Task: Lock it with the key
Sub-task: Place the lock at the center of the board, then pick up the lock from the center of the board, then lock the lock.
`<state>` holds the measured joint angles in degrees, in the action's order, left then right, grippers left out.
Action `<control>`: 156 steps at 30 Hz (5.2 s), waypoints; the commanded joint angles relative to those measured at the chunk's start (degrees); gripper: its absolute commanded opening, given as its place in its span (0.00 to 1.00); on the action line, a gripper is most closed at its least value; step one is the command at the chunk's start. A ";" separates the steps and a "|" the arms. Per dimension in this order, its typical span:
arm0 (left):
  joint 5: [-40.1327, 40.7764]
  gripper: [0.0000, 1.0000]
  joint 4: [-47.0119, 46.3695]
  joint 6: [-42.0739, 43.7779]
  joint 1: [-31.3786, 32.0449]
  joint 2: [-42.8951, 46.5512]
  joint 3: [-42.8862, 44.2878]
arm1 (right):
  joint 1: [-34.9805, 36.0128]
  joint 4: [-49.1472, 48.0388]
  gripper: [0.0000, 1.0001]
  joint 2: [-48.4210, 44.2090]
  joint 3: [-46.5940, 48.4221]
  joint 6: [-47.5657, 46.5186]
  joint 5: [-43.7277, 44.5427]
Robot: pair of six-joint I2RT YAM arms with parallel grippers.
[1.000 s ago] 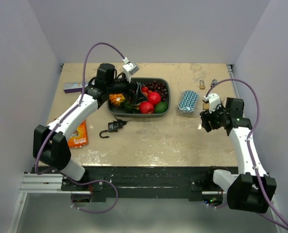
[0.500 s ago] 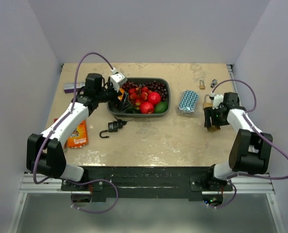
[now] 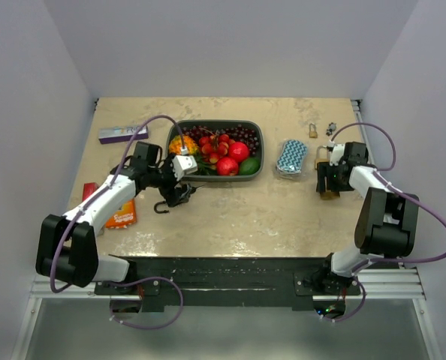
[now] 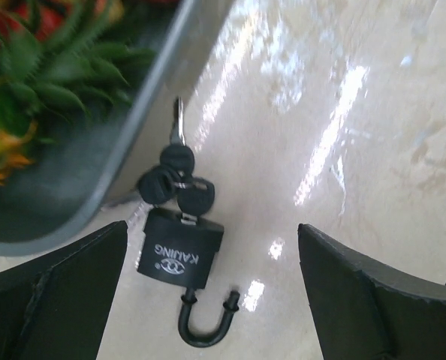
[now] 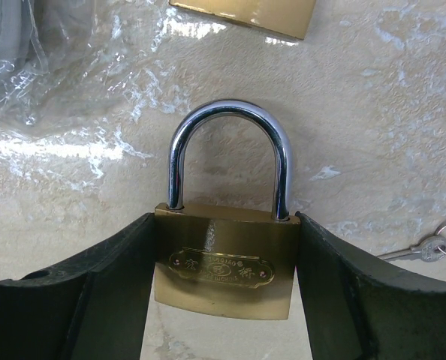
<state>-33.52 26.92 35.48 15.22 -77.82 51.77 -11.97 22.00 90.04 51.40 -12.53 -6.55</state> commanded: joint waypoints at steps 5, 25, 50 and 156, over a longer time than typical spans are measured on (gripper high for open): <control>8.28 0.99 -6.43 9.16 -0.11 -1.71 -5.62 | -0.07 -2.40 0.75 -0.74 1.16 2.43 1.36; 6.72 0.91 -4.07 24.98 -1.25 -14.98 -5.01 | 0.19 5.68 0.99 -15.24 7.75 -4.86 -22.16; 5.30 0.83 6.57 28.41 -6.17 -17.98 0.88 | 4.67 9.55 0.99 -19.02 11.88 -6.45 -35.64; -30.02 0.99 40.93 7.66 5.34 -19.04 32.61 | 54.33 -18.04 0.00 -39.06 -11.14 -38.17 -20.35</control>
<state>-65.69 66.76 37.78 20.25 -101.69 85.36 42.37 9.15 54.46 38.98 -52.10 -29.39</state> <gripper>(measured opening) 0.991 0.372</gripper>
